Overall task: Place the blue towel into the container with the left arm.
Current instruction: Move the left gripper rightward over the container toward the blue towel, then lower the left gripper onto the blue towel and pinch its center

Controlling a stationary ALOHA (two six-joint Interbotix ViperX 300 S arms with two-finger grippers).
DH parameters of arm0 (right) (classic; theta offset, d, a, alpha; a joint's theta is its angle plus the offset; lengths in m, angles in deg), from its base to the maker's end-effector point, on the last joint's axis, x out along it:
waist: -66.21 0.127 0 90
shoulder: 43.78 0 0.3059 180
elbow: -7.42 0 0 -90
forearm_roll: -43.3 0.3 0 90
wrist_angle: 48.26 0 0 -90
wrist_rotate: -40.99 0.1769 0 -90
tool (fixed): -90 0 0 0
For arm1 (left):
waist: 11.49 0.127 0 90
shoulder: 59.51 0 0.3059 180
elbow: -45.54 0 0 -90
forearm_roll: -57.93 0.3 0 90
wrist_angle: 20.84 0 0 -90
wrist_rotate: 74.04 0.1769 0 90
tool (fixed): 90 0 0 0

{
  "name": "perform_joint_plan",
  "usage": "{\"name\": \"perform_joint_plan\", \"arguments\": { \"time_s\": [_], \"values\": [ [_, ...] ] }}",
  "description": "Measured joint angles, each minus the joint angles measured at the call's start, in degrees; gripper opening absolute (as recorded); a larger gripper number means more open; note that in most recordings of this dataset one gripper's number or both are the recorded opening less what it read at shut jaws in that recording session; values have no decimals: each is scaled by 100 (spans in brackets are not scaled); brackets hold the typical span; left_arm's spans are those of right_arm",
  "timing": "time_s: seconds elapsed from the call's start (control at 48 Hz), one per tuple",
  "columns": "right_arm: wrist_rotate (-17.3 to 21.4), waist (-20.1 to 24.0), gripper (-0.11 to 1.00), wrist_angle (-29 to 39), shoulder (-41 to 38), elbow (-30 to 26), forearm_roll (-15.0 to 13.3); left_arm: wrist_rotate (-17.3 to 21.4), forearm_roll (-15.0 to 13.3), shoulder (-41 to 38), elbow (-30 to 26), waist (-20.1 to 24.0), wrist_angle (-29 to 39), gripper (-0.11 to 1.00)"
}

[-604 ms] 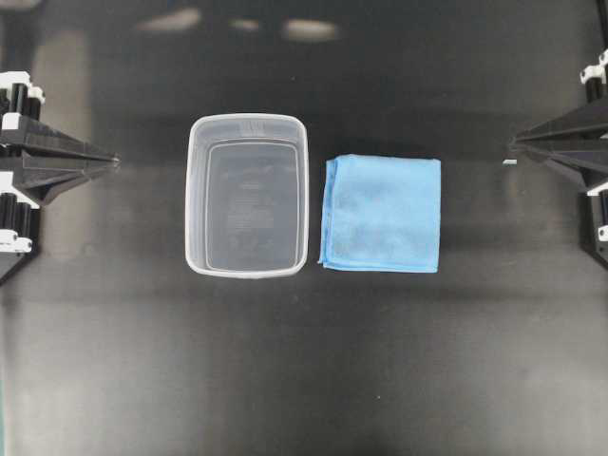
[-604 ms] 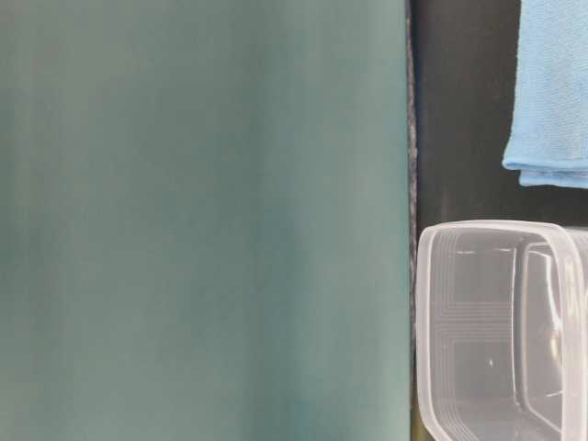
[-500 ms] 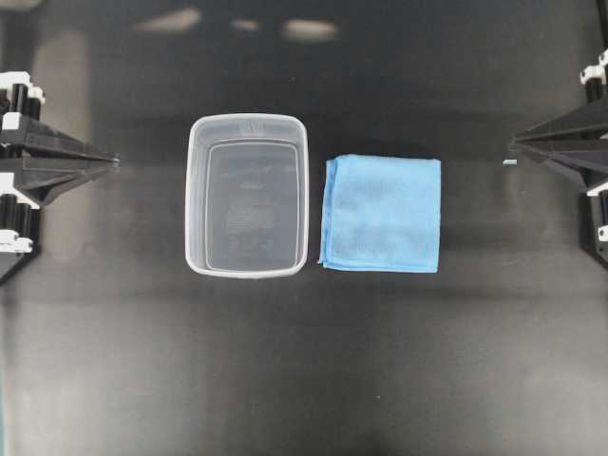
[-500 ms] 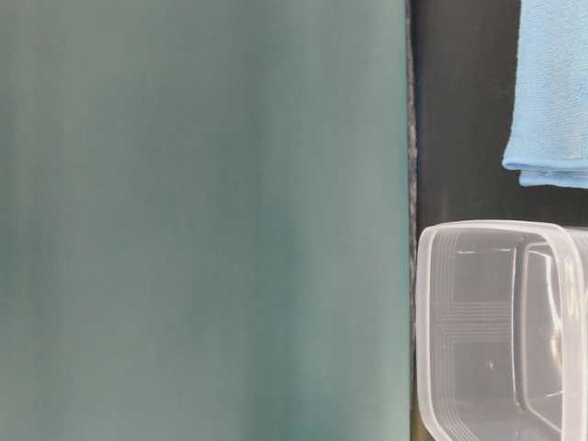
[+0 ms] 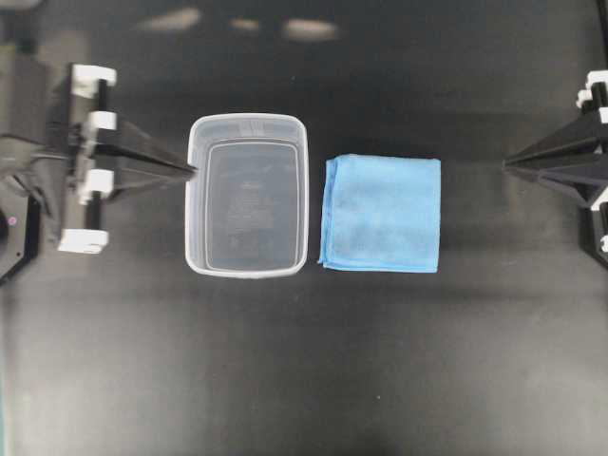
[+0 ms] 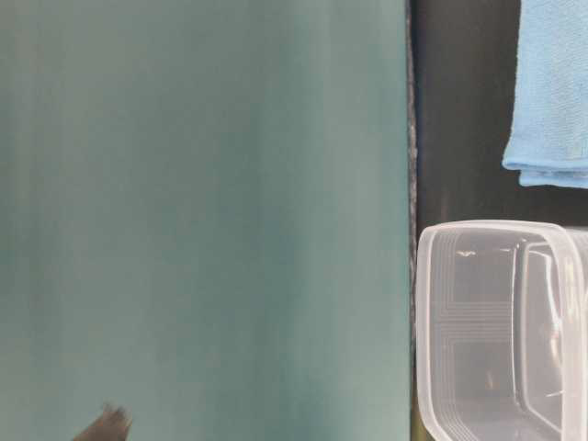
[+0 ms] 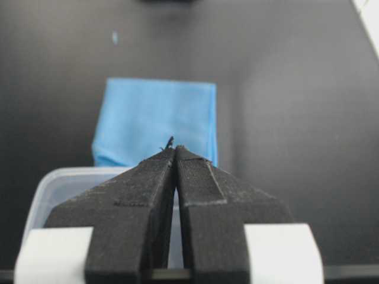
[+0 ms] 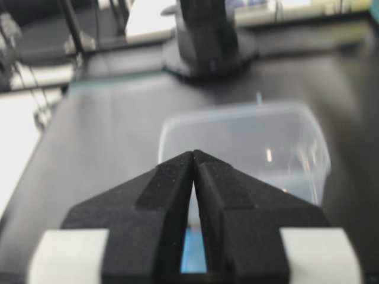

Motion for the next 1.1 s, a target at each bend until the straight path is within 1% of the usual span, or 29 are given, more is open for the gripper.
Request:
{"name": "perform_joint_plan", "arguments": {
  "time_s": [0.063,0.125,0.188,0.25,0.313,0.354,0.459,0.521,0.563,0.604,0.729,0.875,1.042,1.105],
  "values": [
    [9,0,22,290,62,0,0,18,0,-299,-237,0,229,1],
    [0,9,39,510,141,0,0,18,9,-615,-466,-9,448,1],
    [-35,9,57,598,229,0,0,26,0,-949,-729,0,686,5],
    [-44,9,72,615,334,0,0,35,9,-1257,-1011,9,932,13],
    [-44,9,81,615,431,0,0,26,9,-1564,-1301,9,1204,26],
    [-44,9,82,624,510,0,0,44,9,-1837,-1556,26,1450,39],
    [-53,0,80,650,703,9,0,132,9,-2452,-2171,70,1951,69],
    [-44,-9,80,659,791,18,0,202,9,-2795,-2496,79,2206,83],
    [-44,-26,80,659,835,35,0,264,9,-3041,-2716,97,2338,88],
    [-44,-35,80,659,879,44,0,352,18,-3296,-2927,97,2443,89],
    [-44,-44,80,668,958,44,0,642,18,-4017,-3480,88,2549,86],
    [-26,-44,80,668,1002,44,0,1046,9,-4913,-4184,88,2672,86],
    [-9,-44,80,668,1011,44,0,1222,9,-5801,-4992,114,2988,86],
    [0,-44,80,668,1011,53,0,1230,18,-6091,-5238,132,3138,86]
  ]
}}
